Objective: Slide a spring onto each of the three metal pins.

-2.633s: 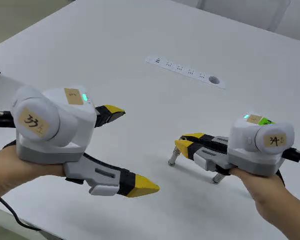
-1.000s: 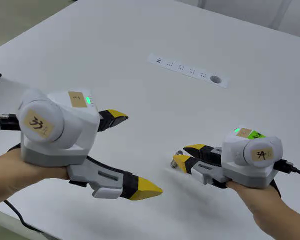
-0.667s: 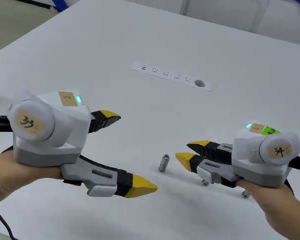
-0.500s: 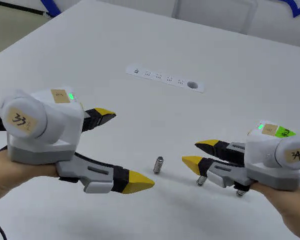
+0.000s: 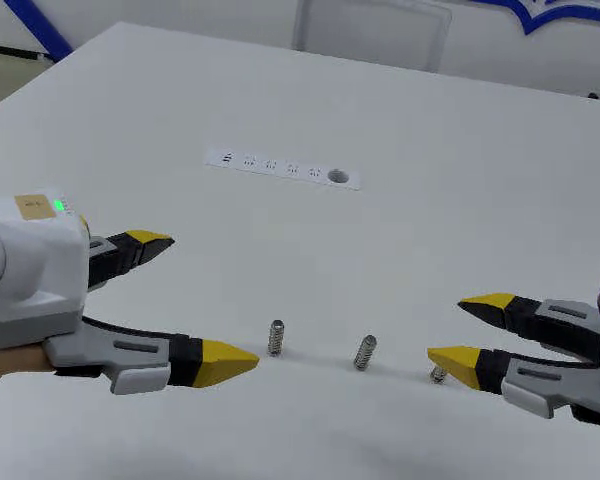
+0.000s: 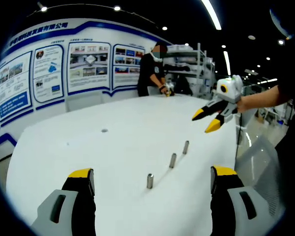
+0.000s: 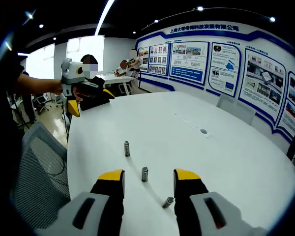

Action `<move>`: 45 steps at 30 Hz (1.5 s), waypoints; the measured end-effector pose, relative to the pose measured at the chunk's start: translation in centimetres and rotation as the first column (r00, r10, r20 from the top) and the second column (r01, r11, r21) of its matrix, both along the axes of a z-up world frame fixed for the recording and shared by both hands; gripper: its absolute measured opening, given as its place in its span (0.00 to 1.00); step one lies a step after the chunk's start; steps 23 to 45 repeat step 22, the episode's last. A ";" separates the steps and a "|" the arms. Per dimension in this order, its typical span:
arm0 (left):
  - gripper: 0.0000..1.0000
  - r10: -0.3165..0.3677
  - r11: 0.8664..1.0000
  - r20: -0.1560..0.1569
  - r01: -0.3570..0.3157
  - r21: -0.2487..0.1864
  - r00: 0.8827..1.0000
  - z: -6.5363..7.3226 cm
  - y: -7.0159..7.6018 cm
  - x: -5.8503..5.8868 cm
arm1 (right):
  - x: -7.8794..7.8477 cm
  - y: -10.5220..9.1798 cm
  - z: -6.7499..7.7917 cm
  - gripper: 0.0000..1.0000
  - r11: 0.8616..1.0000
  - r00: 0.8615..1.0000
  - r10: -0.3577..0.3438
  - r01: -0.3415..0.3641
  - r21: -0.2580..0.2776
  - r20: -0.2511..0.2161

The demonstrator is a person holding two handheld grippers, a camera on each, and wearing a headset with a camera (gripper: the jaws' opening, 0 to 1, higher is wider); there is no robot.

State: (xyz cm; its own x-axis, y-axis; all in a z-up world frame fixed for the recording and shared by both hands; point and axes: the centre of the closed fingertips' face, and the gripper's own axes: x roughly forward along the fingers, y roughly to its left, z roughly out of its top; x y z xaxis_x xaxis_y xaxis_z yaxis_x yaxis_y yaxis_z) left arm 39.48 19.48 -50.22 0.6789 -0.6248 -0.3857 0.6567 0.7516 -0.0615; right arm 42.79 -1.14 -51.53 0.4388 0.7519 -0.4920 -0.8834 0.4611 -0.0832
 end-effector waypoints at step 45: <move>1.00 -0.020 0.999 -0.001 0.020 0.042 1.000 0.9 0.4 -1.2 | -1.7 -4.1 0.0 0.78 0.999 0.999 0.007 -0.009 -0.036 -0.038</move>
